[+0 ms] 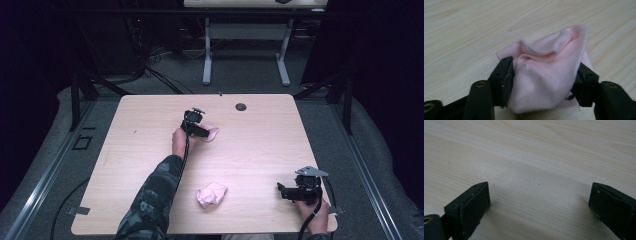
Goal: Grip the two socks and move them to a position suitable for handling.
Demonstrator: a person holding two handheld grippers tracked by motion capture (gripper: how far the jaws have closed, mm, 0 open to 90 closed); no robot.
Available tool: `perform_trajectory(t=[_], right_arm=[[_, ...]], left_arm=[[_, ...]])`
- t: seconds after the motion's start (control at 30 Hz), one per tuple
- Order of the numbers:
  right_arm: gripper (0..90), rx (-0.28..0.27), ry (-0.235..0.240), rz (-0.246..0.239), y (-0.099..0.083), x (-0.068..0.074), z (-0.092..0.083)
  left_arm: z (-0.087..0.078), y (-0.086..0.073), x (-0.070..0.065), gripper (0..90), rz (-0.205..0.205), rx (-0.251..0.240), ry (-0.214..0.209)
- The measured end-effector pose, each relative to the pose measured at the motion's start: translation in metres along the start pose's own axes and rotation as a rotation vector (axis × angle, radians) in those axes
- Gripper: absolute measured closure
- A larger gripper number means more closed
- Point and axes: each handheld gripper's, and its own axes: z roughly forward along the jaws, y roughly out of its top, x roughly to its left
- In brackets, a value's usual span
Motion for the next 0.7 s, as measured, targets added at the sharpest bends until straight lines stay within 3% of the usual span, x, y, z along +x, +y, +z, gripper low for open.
perform_trajectory(t=[0.27,0.3,0.5,0.7], right_arm=[[3.4,-0.001,-0.001,0.001,0.0,0.0,0.0],[3.4,-0.002,-0.001,0.001,0.0,0.0,0.0],[3.7,-0.003,0.0,0.003,0.0,0.0,0.0],[3.8,-0.005,-0.001,0.004,0.0,0.0,0.0]], left_arm=[[0.0,-0.001,-0.009,71.8,0.029,-0.027,0.04],[0.0,0.0,-0.013,74.2,0.055,-0.025,0.06],[-0.006,-0.001,-0.015,80.0,0.058,-0.052,0.055],[-0.034,-0.003,-0.013,80.5,0.048,-0.112,0.025]])
